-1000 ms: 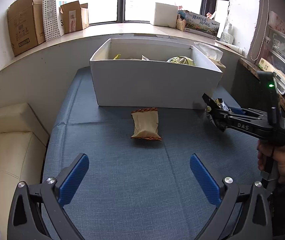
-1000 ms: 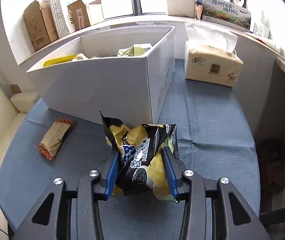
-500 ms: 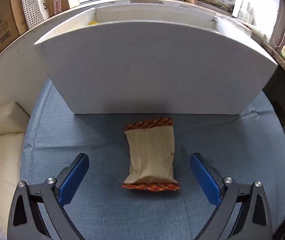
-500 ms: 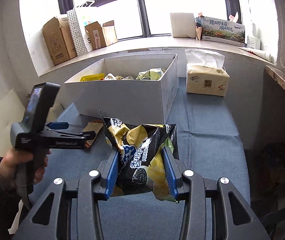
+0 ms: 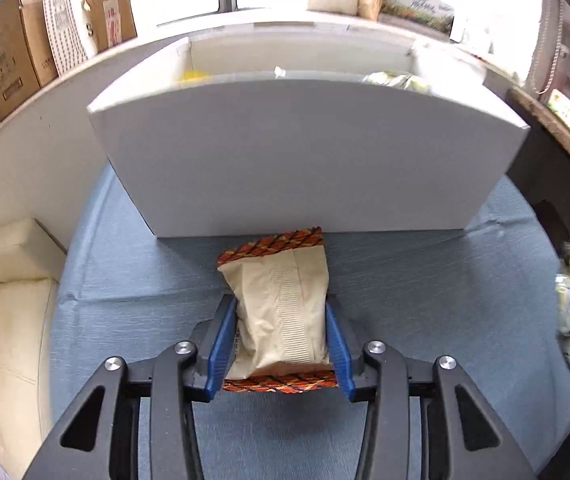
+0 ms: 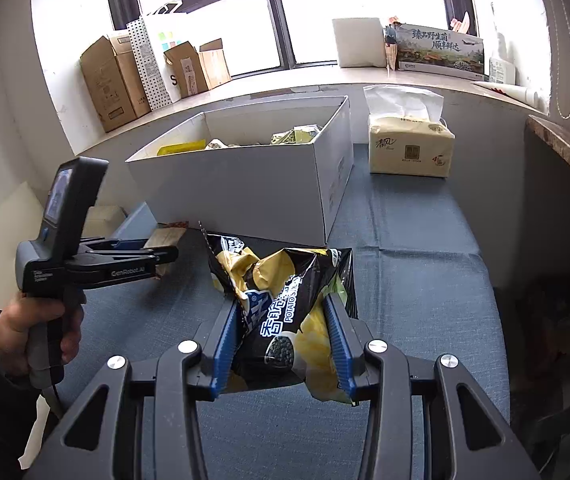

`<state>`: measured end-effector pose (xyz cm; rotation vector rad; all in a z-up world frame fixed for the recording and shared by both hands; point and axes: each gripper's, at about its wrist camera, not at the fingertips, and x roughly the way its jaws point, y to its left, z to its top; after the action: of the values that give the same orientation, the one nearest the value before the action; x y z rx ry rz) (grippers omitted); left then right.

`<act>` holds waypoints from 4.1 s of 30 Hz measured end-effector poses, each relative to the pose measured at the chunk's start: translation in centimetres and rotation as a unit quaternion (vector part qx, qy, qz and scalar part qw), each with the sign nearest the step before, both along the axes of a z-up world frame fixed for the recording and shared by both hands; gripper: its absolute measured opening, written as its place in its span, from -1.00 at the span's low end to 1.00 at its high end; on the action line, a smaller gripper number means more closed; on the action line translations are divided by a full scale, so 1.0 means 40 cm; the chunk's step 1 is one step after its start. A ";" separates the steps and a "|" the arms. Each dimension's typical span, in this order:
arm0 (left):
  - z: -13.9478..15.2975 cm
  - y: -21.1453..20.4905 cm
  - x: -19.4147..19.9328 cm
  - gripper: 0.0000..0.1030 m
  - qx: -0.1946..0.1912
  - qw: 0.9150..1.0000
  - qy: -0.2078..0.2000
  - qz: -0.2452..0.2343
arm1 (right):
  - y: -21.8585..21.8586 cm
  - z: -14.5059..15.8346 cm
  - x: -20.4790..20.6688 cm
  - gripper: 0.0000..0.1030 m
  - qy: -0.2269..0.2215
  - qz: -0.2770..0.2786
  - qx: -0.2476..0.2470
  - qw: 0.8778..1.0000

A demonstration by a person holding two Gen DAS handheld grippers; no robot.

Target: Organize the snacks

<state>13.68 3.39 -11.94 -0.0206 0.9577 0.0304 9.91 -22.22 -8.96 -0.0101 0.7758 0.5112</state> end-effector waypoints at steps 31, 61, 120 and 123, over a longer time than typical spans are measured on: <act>0.329 0.088 0.340 -0.04 -0.002 0.994 -0.104 -0.023 | 0.209 0.224 0.451 -0.11 -0.023 0.018 0.071 0.997; 0.482 0.019 -0.160 1.00 0.002 0.970 -0.245 0.008 | 0.107 0.348 0.078 1.00 -0.153 0.034 0.035 0.987; 0.378 -0.033 -0.373 1.00 -0.030 0.986 -0.162 0.031 | 0.034 0.274 -0.161 1.00 -0.111 0.020 0.043 0.993; 0.378 -0.034 -0.373 1.00 -0.029 0.986 -0.161 0.031 | 0.033 0.274 -0.162 1.00 -0.111 0.020 0.044 0.993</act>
<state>-1.25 2.03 3.17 -0.1060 0.6340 0.0551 3.44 -20.90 2.00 0.0003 0.5353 0.5713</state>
